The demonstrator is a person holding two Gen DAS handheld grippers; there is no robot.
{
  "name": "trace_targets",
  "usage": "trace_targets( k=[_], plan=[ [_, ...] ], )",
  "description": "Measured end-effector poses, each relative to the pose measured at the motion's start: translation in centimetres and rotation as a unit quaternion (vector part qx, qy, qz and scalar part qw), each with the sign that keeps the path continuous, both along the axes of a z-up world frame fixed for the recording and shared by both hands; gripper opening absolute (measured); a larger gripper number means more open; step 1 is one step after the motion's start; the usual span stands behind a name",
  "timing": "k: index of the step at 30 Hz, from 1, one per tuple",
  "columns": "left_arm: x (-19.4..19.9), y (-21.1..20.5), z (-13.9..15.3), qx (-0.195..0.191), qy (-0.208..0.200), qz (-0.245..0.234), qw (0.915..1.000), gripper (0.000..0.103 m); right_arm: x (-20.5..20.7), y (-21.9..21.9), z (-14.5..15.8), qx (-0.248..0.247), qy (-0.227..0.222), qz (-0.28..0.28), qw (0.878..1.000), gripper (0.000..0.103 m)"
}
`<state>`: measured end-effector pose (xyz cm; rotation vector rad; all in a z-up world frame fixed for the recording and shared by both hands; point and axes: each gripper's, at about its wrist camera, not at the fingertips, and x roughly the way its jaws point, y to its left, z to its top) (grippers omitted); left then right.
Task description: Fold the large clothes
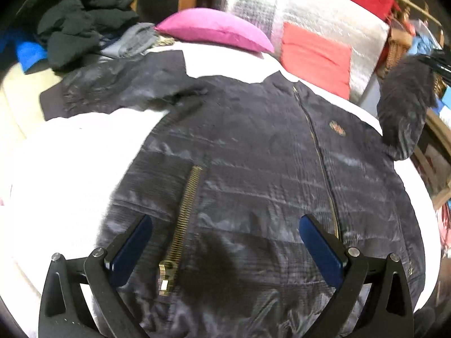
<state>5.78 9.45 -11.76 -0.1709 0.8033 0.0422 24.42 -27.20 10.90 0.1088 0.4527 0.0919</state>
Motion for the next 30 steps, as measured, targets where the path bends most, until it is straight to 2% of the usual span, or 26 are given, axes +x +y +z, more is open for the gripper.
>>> trace_targets(
  k=[2, 3, 4, 5, 6, 8, 10, 15, 20, 24, 27, 30],
  plan=[
    [-0.7, 0.8, 0.8, -0.004, -0.009, 0.007, 0.9999, 0.103, 0.5, 6.2, -3.2, -0.008, 0.037, 0.049, 0.998, 0.009],
    [-0.7, 0.9, 1.1, -0.001, -0.011, 0.009, 0.9999, 0.103, 0.4, 8.4, -5.1, -0.011, 0.055, 0.072, 0.996, 0.021],
    [-0.7, 1.1, 1.4, -0.003, -0.013, 0.011, 0.9999, 0.103, 0.2, 10.0, -7.0, -0.007, 0.074, 0.091, 0.993, 0.061],
    [-0.9, 1.3, 1.6, -0.003, -0.015, 0.012, 0.9998, 0.103, 0.7, 12.0, -10.0, 0.004, 0.112, 0.112, 0.987, 0.09],
    [-0.8, 1.5, 1.8, -0.002, -0.015, 0.013, 0.9998, 0.103, 1.1, 12.8, -12.1, 0.014, 0.13, 0.124, 0.984, 0.103],
    [-0.7, 1.8, 2.3, 0.005, -0.016, 0.014, 0.9998, 0.103, 0.5, 14.0, -16.6, 0.048, 0.176, 0.143, 0.973, 0.103],
    [-0.4, 1.9, 2.9, 0.011, -0.021, 0.012, 0.9997, 0.103, -1.5, 13.6, -17.9, 0.093, 0.177, 0.137, 0.97, 0.103],
    [2.9, 0.5, 5.0, 0.027, -0.035, -0.012, 0.9989, 0.103, -3.8, 5.7, -18.1, 0.236, 0.147, 0.098, 0.956, 0.103],
    [9.6, -3.3, 6.4, 0.027, -0.032, -0.067, 0.9969, 0.103, -4.2, -1.0, -18.8, 0.294, 0.138, 0.044, 0.945, 0.103],
    [15.4, -4.6, 5.3, -0.004, -0.007, -0.066, 0.9978, 0.103, -5.0, -4.9, -21.0, 0.354, 0.143, 0.028, 0.924, 0.103],
    [20.5, -2.8, 2.2, -0.074, 0.049, -0.024, 0.9958, 0.103, -6.3, -6.9, -21.6, 0.394, 0.137, 0.036, 0.908, 0.103],
    [23.0, -1.3, -0.2, -0.127, 0.081, 0.025, 0.9883, 0.103, -7.3, -9.2, -23.0, 0.477, 0.14, 0.029, 0.867, 0.103]
  ],
)
